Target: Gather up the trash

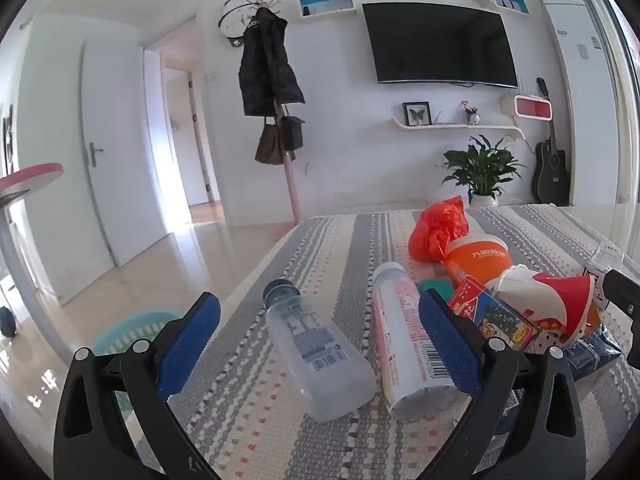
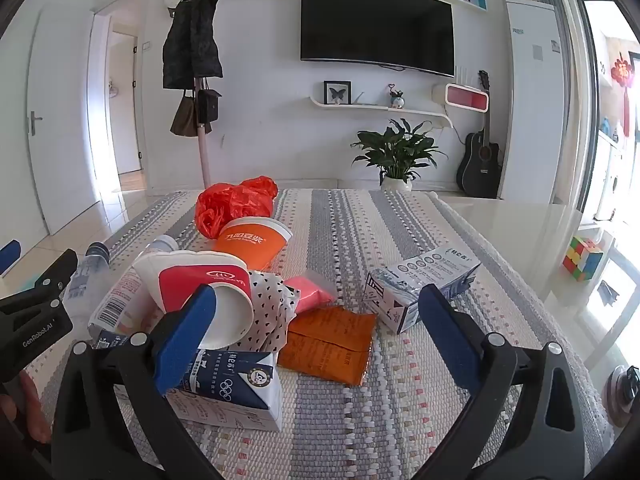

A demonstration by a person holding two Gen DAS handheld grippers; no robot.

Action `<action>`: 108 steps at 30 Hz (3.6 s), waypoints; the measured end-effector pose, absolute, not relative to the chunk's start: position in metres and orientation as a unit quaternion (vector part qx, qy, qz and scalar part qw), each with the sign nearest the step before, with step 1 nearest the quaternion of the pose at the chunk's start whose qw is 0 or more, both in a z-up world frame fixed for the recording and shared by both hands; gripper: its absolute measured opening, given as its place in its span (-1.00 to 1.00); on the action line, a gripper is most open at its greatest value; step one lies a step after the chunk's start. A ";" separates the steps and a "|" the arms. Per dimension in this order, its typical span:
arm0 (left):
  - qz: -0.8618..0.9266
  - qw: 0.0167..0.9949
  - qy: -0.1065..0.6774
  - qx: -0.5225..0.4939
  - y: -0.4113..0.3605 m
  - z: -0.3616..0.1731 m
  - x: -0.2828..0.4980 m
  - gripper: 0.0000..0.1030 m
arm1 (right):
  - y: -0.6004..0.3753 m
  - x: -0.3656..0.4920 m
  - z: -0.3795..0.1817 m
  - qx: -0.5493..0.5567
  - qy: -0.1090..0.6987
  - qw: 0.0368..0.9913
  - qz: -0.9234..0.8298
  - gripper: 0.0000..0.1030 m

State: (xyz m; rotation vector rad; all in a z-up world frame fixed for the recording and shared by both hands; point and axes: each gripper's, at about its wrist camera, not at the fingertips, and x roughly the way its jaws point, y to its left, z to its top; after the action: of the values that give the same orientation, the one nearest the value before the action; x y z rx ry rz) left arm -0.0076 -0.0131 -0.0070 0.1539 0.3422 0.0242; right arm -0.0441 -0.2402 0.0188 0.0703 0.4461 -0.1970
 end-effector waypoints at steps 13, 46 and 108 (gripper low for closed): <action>0.012 0.984 0.165 0.057 -0.003 -0.003 -0.009 0.87 | -0.239 -0.048 0.020 0.036 0.212 0.972 -0.096 0.87; 0.013 0.985 0.163 0.048 0.001 -0.003 -0.009 0.87 | -0.237 -0.049 0.020 0.039 0.206 0.973 -0.094 0.87; -0.118 0.897 0.404 -0.133 0.093 0.025 0.070 0.84 | -0.191 -0.009 0.089 0.025 0.271 0.960 -0.061 -0.04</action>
State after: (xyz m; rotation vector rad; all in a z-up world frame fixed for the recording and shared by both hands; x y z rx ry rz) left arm 0.0697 0.0928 0.0246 -0.2762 0.8372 -0.2454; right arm -0.0094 -0.1915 0.0890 0.0505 0.5492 -0.1230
